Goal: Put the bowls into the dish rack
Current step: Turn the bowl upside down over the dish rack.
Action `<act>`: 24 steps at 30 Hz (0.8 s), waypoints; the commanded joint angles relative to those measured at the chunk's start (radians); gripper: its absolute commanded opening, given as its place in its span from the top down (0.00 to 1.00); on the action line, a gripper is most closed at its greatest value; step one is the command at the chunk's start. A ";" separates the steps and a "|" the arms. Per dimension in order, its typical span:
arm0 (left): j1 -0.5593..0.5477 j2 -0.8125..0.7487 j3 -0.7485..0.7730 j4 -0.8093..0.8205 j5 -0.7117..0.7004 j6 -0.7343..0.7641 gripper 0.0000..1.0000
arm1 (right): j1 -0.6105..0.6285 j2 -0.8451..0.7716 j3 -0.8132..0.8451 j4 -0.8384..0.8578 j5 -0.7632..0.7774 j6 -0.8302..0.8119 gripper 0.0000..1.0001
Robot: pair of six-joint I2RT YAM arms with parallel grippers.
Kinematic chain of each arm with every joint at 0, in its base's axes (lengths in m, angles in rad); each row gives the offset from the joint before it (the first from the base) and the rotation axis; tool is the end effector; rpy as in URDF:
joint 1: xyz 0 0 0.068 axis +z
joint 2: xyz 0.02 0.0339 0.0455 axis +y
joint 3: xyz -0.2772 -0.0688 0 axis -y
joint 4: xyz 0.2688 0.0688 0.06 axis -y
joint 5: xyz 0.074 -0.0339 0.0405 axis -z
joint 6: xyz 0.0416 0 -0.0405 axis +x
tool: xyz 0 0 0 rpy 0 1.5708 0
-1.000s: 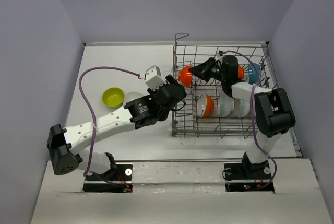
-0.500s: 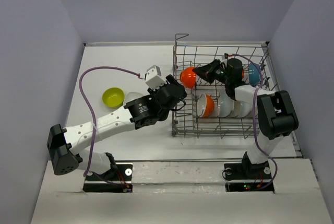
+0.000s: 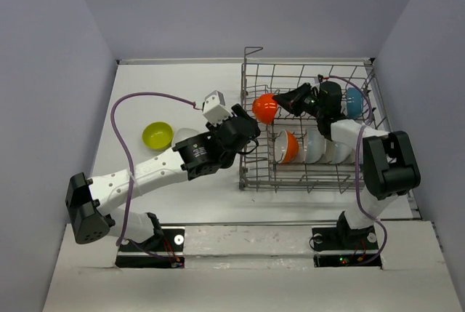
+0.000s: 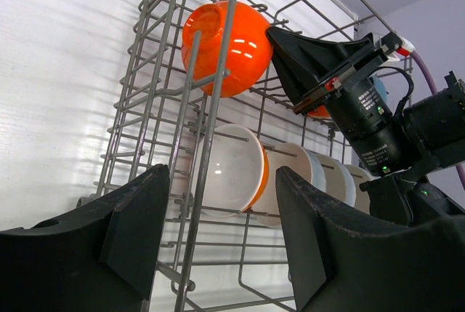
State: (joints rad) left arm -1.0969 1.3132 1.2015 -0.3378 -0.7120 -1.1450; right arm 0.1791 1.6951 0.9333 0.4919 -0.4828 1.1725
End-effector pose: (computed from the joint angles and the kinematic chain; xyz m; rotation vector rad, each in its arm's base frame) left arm 0.1694 -0.2707 0.3654 -0.4980 1.9231 -0.7810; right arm 0.3873 0.0897 0.2169 0.6273 1.9480 1.3438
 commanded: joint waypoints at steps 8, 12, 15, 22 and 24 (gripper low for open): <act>0.008 0.021 0.024 0.040 -0.021 0.021 0.31 | -0.046 -0.068 0.062 -0.252 0.222 -0.252 0.99; 0.009 0.035 0.035 0.045 -0.012 0.027 0.31 | -0.046 -0.049 0.076 -0.295 0.245 -0.304 0.99; 0.009 0.041 0.038 0.048 -0.007 0.028 0.31 | -0.046 -0.034 0.093 -0.322 0.247 -0.338 0.99; 0.011 0.044 0.038 0.049 -0.006 0.031 0.31 | -0.046 -0.029 0.130 -0.361 0.260 -0.396 0.99; 0.012 0.044 0.038 0.051 -0.007 0.033 0.31 | -0.046 -0.046 0.153 -0.375 0.254 -0.410 0.99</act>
State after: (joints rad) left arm -1.0908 1.3609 1.2018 -0.3134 -0.6880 -1.1233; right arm 0.1314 1.6711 1.0145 0.1352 -0.2527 0.8246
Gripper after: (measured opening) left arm 0.691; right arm 0.017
